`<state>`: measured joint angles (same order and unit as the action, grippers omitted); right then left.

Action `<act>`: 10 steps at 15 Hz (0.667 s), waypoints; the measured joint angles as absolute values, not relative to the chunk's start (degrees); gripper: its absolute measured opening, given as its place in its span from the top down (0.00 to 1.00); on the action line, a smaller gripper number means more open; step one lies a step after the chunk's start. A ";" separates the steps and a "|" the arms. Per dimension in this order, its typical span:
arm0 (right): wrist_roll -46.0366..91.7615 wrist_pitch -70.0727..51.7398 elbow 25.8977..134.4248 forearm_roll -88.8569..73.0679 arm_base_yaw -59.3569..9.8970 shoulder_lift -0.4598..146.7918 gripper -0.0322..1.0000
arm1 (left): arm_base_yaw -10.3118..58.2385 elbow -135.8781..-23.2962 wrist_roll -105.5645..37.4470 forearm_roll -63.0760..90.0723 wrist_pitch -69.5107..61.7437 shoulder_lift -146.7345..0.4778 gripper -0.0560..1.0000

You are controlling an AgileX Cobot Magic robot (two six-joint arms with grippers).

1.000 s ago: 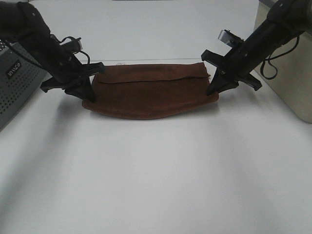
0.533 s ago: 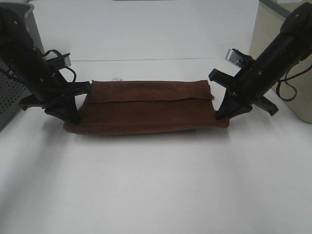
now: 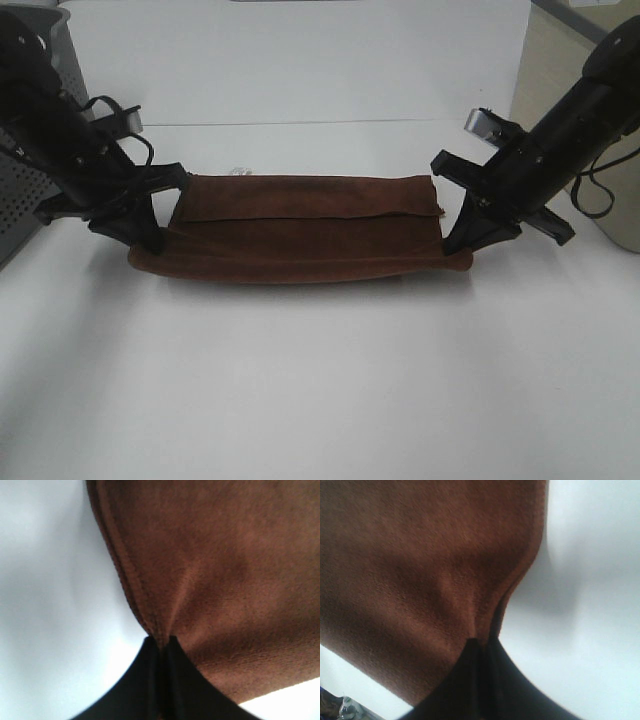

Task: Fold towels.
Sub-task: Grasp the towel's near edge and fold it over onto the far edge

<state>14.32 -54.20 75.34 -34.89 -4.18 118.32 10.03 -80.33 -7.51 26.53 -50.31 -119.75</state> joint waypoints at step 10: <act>11.75 -58.27 104.39 -33.46 -4.18 131.49 0.97 | 9.97 -108.00 3.95 24.29 -51.74 -132.53 0.94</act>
<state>11.75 -58.27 104.39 -33.46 -4.18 131.49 9.97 -108.00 3.95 24.29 -51.74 -132.53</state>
